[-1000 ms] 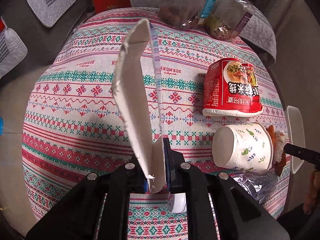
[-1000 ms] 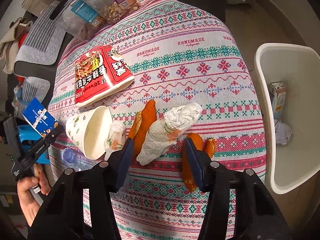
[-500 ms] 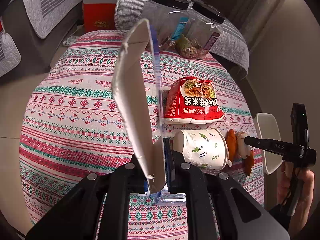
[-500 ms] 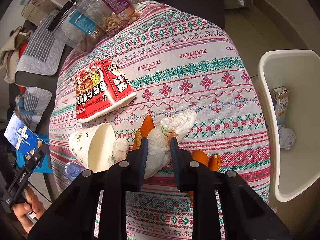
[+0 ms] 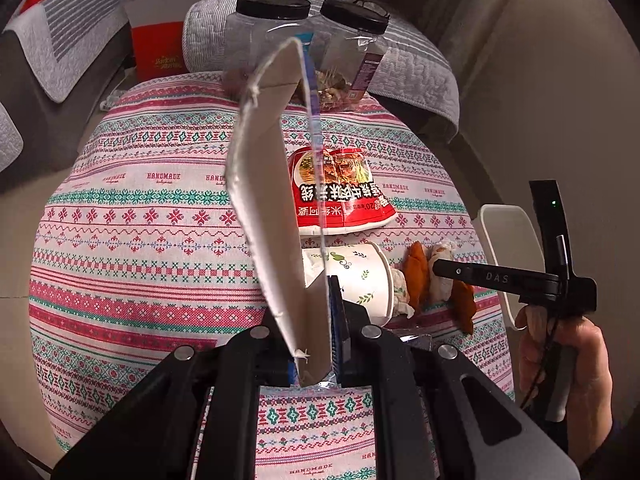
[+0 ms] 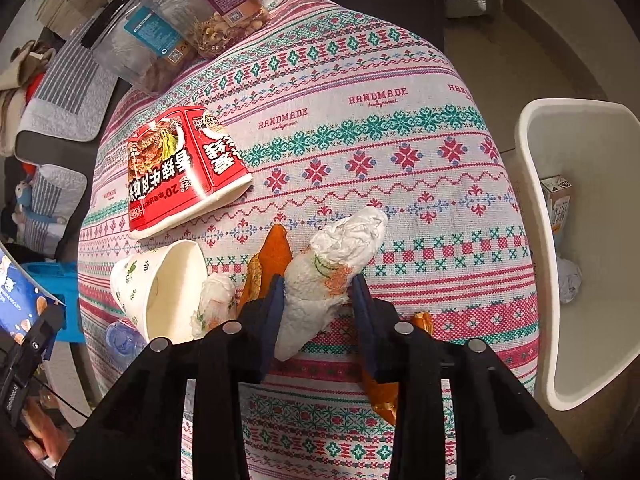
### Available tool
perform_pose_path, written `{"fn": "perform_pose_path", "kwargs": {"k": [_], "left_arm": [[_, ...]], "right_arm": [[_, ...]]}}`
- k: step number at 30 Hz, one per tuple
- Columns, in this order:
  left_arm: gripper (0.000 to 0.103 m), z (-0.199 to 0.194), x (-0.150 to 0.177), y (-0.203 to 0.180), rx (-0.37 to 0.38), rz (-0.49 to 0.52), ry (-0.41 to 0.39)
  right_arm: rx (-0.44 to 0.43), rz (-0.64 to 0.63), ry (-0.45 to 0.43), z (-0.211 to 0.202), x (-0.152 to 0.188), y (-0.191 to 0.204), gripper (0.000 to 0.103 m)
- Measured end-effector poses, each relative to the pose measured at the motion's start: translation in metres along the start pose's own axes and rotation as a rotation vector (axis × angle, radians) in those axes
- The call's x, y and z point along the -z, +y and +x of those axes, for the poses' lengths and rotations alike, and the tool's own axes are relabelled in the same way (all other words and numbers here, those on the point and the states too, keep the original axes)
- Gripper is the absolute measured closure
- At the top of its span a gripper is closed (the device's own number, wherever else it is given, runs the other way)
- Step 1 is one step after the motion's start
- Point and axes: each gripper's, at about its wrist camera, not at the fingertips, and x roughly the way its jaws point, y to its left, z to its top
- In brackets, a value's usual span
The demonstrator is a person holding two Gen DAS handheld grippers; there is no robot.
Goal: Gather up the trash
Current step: 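Grasp the white tissue with the right gripper while the left holds the paper lid, then drop the tissue and paper lid into the white bin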
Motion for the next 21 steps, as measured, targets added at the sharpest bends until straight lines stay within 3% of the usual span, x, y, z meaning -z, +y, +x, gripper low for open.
{"fn": "perform_pose_path", "kwargs": {"k": [1, 10, 17, 21], "left_arm": [[0.091, 0.0, 0.001, -0.003, -0.004, 0.007, 0.002], [0.091, 0.011, 0.004, -0.043, 0.027, 0.089, 0.026], [0.091, 0.027, 0.005, -0.088, 0.09, 0.153, 0.053], [0.091, 0.043, 0.008, -0.109, 0.089, 0.18, 0.079]], "right_arm": [[0.014, -0.007, -0.015, -0.006, 0.001, 0.002, 0.075], [-0.134, -0.005, -0.091, -0.047, 0.002, -0.001, 0.079], [-0.159, -0.023, -0.096, -0.063, 0.011, 0.001, 0.079], [-0.167, -0.012, -0.105, -0.073, 0.012, -0.007, 0.079]]}}
